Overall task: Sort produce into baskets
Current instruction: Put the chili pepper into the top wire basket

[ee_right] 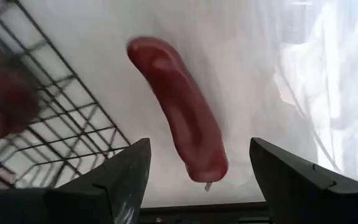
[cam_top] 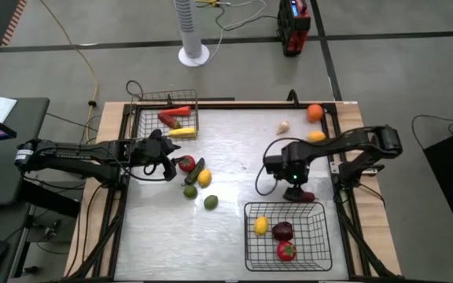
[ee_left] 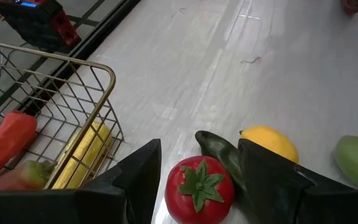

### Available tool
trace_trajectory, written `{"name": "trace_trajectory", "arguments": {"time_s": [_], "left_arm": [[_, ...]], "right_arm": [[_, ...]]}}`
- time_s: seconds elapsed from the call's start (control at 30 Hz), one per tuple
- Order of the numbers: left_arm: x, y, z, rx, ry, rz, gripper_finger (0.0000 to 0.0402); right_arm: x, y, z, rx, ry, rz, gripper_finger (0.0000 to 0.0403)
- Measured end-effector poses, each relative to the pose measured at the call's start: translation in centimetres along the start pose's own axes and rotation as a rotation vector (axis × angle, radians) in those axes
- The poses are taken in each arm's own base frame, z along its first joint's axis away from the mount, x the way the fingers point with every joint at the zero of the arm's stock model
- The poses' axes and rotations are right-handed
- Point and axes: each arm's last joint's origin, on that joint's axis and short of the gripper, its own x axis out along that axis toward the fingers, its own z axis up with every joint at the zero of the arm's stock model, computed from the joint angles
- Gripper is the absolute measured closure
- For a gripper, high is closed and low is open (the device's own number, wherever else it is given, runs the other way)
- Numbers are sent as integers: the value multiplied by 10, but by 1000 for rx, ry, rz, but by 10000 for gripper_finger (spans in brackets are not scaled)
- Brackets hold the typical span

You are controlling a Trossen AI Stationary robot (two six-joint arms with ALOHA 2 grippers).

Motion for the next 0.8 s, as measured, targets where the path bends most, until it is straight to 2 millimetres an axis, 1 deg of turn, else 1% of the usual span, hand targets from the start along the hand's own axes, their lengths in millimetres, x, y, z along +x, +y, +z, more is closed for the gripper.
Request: {"name": "trace_trajectory", "arguments": {"time_s": [0.2,0.33,0.4,0.53,0.8], "left_arm": [[0,0,0,-6,-2,-1,200],[0,0,0,-8,-2,-1,200],[0,0,0,-7,-2,-1,200],[0,0,0,-5,-2,0,200],[0,0,0,-4,-2,0,200]], "right_arm": [[14,10,-8,-7,-43,-2,102],[23,12,-9,-9,-59,1,102],[29,10,-11,-11,-57,-39,102],[30,8,-11,-13,-78,-89,102],[29,3,-6,2,-106,-95,102]]}}
